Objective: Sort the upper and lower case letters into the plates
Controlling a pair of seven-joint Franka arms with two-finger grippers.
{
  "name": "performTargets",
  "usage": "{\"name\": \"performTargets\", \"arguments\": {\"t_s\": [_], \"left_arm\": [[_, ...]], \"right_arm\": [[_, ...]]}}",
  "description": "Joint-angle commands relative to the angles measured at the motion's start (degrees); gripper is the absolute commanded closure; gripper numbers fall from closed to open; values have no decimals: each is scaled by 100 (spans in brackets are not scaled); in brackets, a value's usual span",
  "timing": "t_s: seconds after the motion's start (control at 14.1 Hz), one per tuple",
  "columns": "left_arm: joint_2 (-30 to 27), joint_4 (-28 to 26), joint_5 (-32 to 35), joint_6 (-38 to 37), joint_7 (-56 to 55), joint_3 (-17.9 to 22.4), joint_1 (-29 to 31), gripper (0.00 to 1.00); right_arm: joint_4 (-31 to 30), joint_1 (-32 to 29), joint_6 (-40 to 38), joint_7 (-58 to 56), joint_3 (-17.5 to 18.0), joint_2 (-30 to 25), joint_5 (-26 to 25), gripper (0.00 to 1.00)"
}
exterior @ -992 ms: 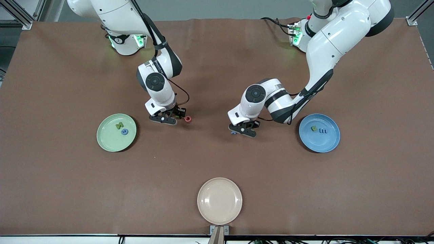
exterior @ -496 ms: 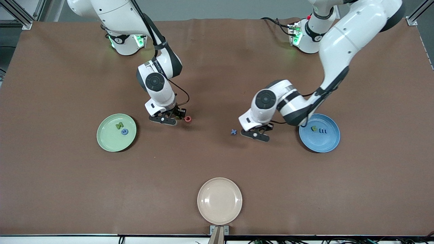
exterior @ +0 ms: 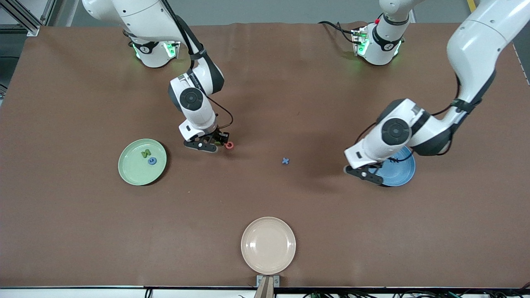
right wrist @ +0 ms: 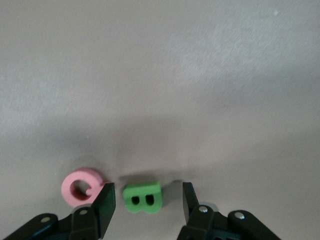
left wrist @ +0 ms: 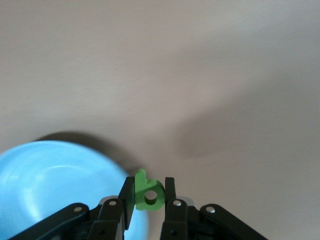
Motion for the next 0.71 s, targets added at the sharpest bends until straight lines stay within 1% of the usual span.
{"name": "performTargets", "arguments": {"t_s": [0.0,0.21,0.35,0.64], "left_arm": [[-69,-181,364,50,387,-67,440,92],[141,-172,802,112,660,-31,783,92],[247,-163,997,121,687,30,828,92],[327,-163,1182,428,871,346,802,92]], "right_arm": [[-11,128,65,143,-46,107,34,37],[-46,128,65,143,-54,107,17,37],[-46,128,73,134,-54,107,-19,37],[-55,58,109,108,-72,107,-54,37]]}}
